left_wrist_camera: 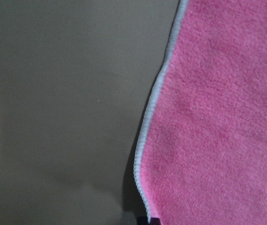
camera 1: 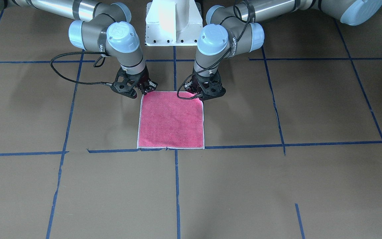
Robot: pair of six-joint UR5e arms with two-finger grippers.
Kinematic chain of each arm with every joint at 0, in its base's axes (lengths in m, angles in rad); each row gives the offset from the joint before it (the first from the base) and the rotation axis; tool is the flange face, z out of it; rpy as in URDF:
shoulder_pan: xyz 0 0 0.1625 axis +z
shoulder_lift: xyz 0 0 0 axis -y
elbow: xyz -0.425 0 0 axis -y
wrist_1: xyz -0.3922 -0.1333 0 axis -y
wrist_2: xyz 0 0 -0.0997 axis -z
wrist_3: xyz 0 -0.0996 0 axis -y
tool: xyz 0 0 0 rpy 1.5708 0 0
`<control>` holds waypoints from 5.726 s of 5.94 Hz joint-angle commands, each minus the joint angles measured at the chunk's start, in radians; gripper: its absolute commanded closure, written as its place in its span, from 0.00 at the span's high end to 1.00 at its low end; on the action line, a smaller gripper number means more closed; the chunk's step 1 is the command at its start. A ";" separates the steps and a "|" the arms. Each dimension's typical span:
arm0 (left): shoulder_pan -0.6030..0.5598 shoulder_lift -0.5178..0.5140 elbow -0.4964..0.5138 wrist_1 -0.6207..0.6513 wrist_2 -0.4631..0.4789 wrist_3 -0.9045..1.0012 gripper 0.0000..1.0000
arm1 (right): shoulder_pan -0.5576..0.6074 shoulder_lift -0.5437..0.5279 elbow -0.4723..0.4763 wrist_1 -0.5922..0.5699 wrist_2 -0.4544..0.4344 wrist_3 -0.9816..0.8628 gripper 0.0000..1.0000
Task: Fold towel twice with both arms
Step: 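Lift the nearer edge with both grippers and fold it onto the farther edge, then release the towel and raise both grippers away from the folded strip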
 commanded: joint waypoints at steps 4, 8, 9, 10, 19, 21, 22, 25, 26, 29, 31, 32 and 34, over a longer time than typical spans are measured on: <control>-0.063 -0.023 0.006 -0.002 -0.004 0.003 0.04 | 0.076 0.022 -0.006 -0.002 0.044 -0.012 0.00; -0.080 -0.050 0.044 -0.013 -0.001 -0.006 0.04 | 0.111 0.081 -0.100 0.000 0.047 -0.042 0.00; -0.089 -0.058 0.053 -0.014 -0.001 -0.008 0.04 | 0.124 0.081 -0.102 0.000 0.053 -0.044 0.00; -0.097 -0.060 0.064 -0.014 -0.003 -0.009 0.04 | 0.139 0.080 -0.103 0.000 0.067 -0.055 0.00; -0.157 -0.136 0.239 -0.112 -0.003 -0.038 0.03 | 0.228 0.161 -0.286 0.101 0.119 -0.101 0.02; -0.155 -0.150 0.250 -0.126 -0.003 -0.054 0.03 | 0.230 0.163 -0.292 0.101 0.119 -0.102 0.02; -0.155 -0.150 0.256 -0.128 -0.003 -0.055 0.03 | 0.230 0.164 -0.298 0.101 0.119 -0.102 0.02; -0.157 -0.147 0.254 -0.155 -0.003 -0.034 1.00 | 0.248 0.152 -0.301 0.123 0.113 -0.186 1.00; -0.181 -0.146 0.253 -0.158 -0.006 -0.031 1.00 | 0.289 0.146 -0.301 0.121 0.120 -0.225 1.00; -0.297 -0.004 0.132 -0.157 -0.176 0.189 1.00 | 0.449 0.027 -0.260 0.118 0.255 -0.445 1.00; -0.287 0.037 0.144 -0.279 -0.176 0.273 1.00 | 0.474 -0.041 -0.232 0.120 0.248 -0.587 1.00; -0.272 0.060 0.190 -0.407 -0.178 0.294 1.00 | 0.474 -0.047 -0.232 0.121 0.242 -0.595 1.00; -0.186 0.049 0.253 -0.512 -0.170 0.293 1.00 | 0.474 -0.070 -0.230 0.124 0.239 -0.647 1.00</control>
